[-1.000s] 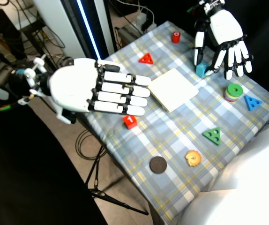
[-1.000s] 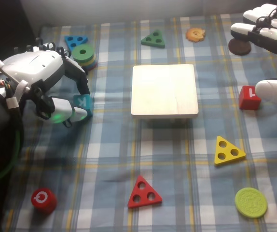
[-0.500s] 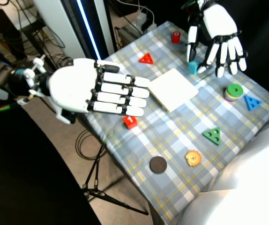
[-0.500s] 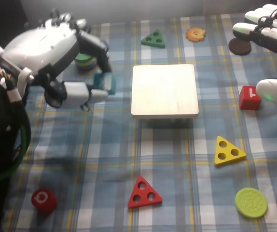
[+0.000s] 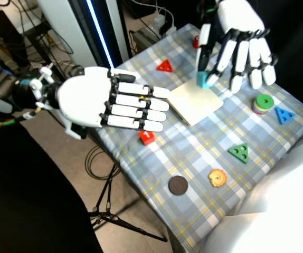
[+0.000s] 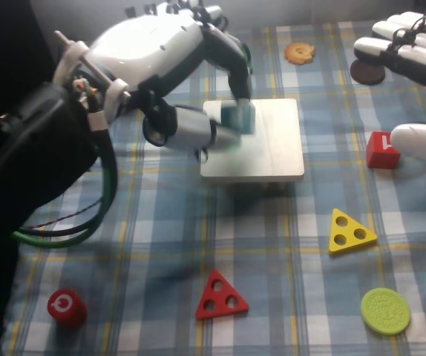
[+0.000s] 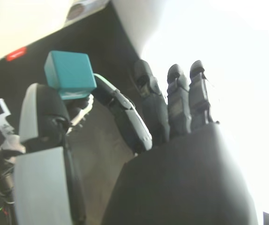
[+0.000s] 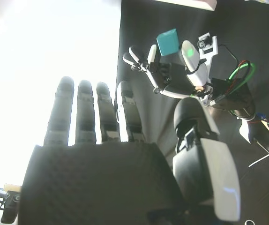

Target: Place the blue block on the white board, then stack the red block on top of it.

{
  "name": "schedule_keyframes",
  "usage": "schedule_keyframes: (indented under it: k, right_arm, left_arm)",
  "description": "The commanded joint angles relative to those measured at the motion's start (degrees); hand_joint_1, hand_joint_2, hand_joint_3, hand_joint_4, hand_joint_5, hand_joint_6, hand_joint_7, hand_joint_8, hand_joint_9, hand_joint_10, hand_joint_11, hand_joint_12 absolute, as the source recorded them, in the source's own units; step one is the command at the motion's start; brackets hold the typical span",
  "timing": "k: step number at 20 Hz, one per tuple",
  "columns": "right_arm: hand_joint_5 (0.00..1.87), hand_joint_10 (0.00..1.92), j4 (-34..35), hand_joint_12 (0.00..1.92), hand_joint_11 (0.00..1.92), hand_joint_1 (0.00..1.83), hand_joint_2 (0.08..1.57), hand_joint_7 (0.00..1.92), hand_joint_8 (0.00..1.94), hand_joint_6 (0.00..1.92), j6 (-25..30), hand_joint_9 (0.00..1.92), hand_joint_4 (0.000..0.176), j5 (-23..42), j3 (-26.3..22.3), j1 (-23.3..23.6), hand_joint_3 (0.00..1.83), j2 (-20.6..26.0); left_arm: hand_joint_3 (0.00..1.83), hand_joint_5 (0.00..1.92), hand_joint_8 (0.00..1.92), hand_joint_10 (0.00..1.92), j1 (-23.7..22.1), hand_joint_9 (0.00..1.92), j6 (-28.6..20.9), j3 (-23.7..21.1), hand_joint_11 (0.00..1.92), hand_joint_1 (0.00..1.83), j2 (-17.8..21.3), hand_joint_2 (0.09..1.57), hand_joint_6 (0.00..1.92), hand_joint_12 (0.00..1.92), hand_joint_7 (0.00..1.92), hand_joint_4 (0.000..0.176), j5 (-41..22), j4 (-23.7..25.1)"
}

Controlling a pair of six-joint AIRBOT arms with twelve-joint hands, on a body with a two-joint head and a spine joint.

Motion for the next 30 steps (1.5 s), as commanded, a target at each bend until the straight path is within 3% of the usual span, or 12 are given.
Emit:
schedule_keyframes:
  k: [1,5,10,11,12,13,15,16,18,21,24,30]
  right_arm:
    - [0.08,0.00,0.8,0.00,0.03,0.00,1.29,0.05,0.00,0.00,0.5,0.03,0.048,7.1,0.1,0.5,0.00,0.1]
    - [0.09,0.00,0.8,0.00,0.03,0.00,1.30,0.06,0.00,0.00,0.7,0.03,0.074,7.1,0.1,0.5,0.00,0.1]
    - [0.09,0.00,0.8,0.01,0.04,0.00,1.30,0.05,0.00,0.00,0.8,0.03,0.054,7.1,0.1,0.5,0.00,0.1]
    - [0.09,0.00,0.8,0.01,0.04,0.00,1.30,0.05,0.00,0.00,0.9,0.03,0.060,7.1,0.1,0.5,0.00,0.1]
    - [0.09,0.00,0.8,0.01,0.04,0.00,1.30,0.06,0.00,0.00,0.9,0.03,0.064,7.1,0.1,0.5,0.00,0.1]
    - [0.09,0.00,0.8,0.00,0.04,0.00,1.30,0.06,0.00,0.00,0.9,0.03,0.063,7.1,0.1,0.5,0.00,0.1]
    - [0.09,0.00,0.8,0.01,0.04,0.00,1.29,0.06,0.00,0.00,0.9,0.03,0.065,6.9,0.3,0.5,0.00,0.0]
    - [0.07,0.01,1.1,0.02,0.07,0.05,1.25,0.07,0.01,0.00,0.9,0.05,0.099,6.2,0.5,0.4,0.00,-0.1]
    - [0.08,0.01,1.3,0.02,0.08,0.10,1.24,0.08,0.01,0.01,0.9,0.06,0.084,4.3,1.4,0.5,0.00,-0.5]
    - [0.22,0.00,1.5,0.01,0.04,0.51,1.13,0.08,0.00,0.01,0.9,0.03,0.082,-0.4,3.4,1.4,0.00,-1.8]
    - [0.32,0.00,2.5,0.04,0.08,0.68,1.08,0.12,0.00,0.01,-0.1,0.05,0.030,-5.3,5.3,2.0,0.00,-3.1]
    - [0.52,0.00,4.4,0.31,0.01,0.71,1.02,0.25,0.00,0.00,-3.1,0.14,0.022,-10.2,7.1,3.2,0.00,-5.4]
  left_arm:
    - [0.00,1.10,0.00,0.00,-1.1,0.22,-0.1,0.4,0.03,1.06,-0.4,1.06,0.76,0.03,0.59,0.176,-5.6,1.6]
    - [0.00,1.10,0.00,0.00,-1.2,0.22,-0.1,0.9,0.03,1.06,-0.7,1.06,0.78,0.04,0.58,0.176,-4.8,1.1]
    - [0.00,1.02,0.00,0.00,-1.2,0.23,-0.1,1.0,0.03,1.03,-0.8,1.09,0.90,0.05,0.53,0.176,-5.2,0.7]
    - [0.00,0.86,0.00,0.01,-1.0,0.21,-0.1,0.8,0.02,0.99,-0.7,1.03,0.34,0.05,0.50,0.118,-5.7,0.5]
    - [0.00,0.78,0.00,0.00,-0.6,0.18,-0.4,0.3,0.01,0.92,-0.4,1.00,0.03,0.06,0.43,0.115,-6.7,0.3]
    - [0.00,0.66,0.00,0.00,-0.1,0.16,-1.1,-0.4,0.01,0.89,0.3,0.98,0.01,0.07,0.39,0.153,-8.1,0.2]
    - [0.00,0.57,0.00,0.00,1.4,0.14,-3.8,-2.3,0.01,0.85,2.1,0.97,0.00,0.07,0.33,0.171,-11.8,0.9]
    - [0.00,0.32,0.00,0.00,2.3,0.08,-6.1,-3.7,0.00,0.77,3.6,0.95,0.00,0.07,0.20,0.176,-14.2,1.9]
    - [0.00,0.28,0.00,0.00,4.2,0.08,-8.9,-6.2,0.02,0.76,6.4,0.93,0.00,0.09,0.18,0.176,-17.6,3.2]
    - [0.00,0.19,0.01,0.01,7.8,0.05,-10.0,-10.3,0.00,0.69,10.9,0.91,0.00,0.00,0.13,0.176,-22.2,4.2]
    - [0.00,0.17,0.00,0.01,12.2,0.06,-10.7,-14.3,0.00,0.70,15.3,0.90,0.00,0.00,0.11,0.176,-26.2,4.7]
    - [0.00,0.22,0.01,0.01,19.6,0.09,-13.7,-18.9,0.03,0.74,20.3,0.90,0.01,0.01,0.14,0.175,-32.9,2.6]
